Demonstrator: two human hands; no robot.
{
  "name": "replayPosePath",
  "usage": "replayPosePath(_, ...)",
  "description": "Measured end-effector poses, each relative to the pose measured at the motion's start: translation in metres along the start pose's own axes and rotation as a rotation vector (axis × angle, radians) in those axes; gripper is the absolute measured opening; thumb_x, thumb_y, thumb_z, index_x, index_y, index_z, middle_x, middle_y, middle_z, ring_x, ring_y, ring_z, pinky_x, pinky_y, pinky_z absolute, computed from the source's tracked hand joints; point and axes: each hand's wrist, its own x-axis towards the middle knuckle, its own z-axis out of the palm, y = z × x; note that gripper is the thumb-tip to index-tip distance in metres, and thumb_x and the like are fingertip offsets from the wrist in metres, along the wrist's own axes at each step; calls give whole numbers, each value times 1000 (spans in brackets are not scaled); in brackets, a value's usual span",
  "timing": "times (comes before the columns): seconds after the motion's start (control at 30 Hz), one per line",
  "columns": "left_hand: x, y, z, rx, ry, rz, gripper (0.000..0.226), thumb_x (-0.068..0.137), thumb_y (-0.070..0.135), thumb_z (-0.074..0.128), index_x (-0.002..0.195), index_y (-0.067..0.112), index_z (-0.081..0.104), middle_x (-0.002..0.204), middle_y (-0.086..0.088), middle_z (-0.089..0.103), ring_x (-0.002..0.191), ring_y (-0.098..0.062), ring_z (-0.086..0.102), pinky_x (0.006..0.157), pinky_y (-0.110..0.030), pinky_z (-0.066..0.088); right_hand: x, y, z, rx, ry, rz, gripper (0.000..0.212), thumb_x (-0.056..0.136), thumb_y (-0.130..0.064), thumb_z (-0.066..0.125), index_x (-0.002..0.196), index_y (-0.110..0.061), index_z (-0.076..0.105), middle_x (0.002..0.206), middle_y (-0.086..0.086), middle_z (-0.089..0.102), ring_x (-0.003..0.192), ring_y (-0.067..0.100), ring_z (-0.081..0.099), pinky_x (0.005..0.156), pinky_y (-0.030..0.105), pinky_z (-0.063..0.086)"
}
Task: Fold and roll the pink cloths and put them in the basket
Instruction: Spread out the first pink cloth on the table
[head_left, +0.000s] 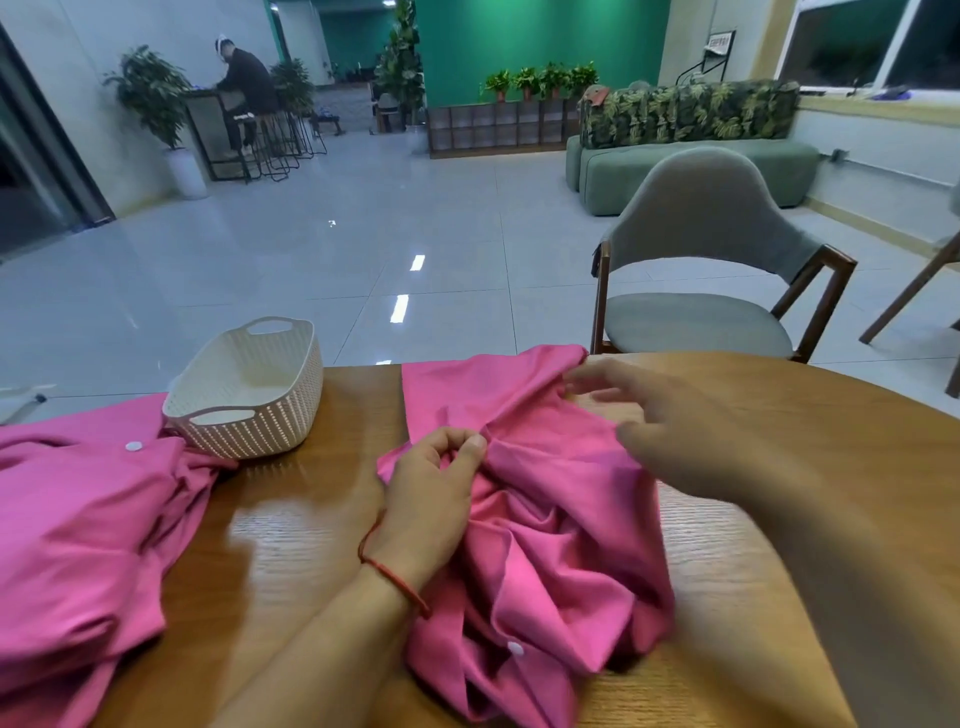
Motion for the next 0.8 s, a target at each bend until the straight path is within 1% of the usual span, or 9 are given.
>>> replayPosePath(0.13,14,1,-7,-156,38,-37,36,81,52,73,100,22,76,104,-13,77,111,-44,68,103,-63,51,-11,39,-21,-373,-409,82,67,91,-15,69,146,-52,53,143,-37,50,132,-11,45,117,25,31)
replayPosePath(0.23,21,11,-9,-160,2,-35,31,85,46,74,102,20,75,108,-16,76,113,-44,67,105,-63,50,-19,55,-3,-317,-416,7,53,95,-33,76,142,-50,59,147,-42,48,134,-32,28,130,36,0)
replayPosePath(0.27,22,17,-9,-156,-10,-28,24,89,41,74,102,20,75,108,-16,76,110,-41,69,105,-60,51,-22,58,3,-279,-365,-5,39,98,-33,74,133,-48,66,140,-42,56,131,-30,37,131,40,0)
replayPosePath(0.33,26,32,-10,-119,-4,-22,7,97,28,70,98,22,75,104,-12,77,99,-27,70,100,-51,55,-32,51,6,-126,-255,5,30,101,-12,68,112,-38,77,114,-30,74,113,-14,62,127,45,26)
replayPosePath(0.4,31,51,-13,-136,29,-44,8,101,18,67,99,23,73,103,-11,75,95,-24,69,92,-44,56,-44,35,0,112,-158,46,39,100,5,59,106,-29,78,107,-7,79,103,4,71,102,46,53)
replayPosePath(0.5,37,86,-27,-395,-4,-135,21,102,18,64,123,19,63,108,-13,70,90,-23,71,84,-37,58,-55,7,-19,392,-24,79,22,103,-5,61,118,-14,74,114,13,77,103,18,71,97,49,56)
replayPosePath(0.63,24,120,-62,-629,-366,-271,72,101,46,59,151,-5,46,149,-33,49,138,-43,53,120,-52,38,-70,-35,-37,724,67,78,27,102,-16,62,125,-9,73,117,17,78,102,25,76,86,30,62)
replayPosePath(0.73,4,125,-78,-688,-419,-283,68,104,47,49,148,-5,51,152,-29,48,143,-40,47,124,-52,32,-79,-55,-51,800,97,86,22,96,-22,66,109,-15,83,107,12,81,92,18,78,79,24,62)
replayPosePath(0.8,-13,117,-80,-708,-377,-262,53,106,42,48,134,0,68,142,-24,60,132,-33,60,114,-45,46,-82,-61,-58,729,96,126,29,80,-46,77,93,-21,85,96,2,80,82,10,76,74,19,59)
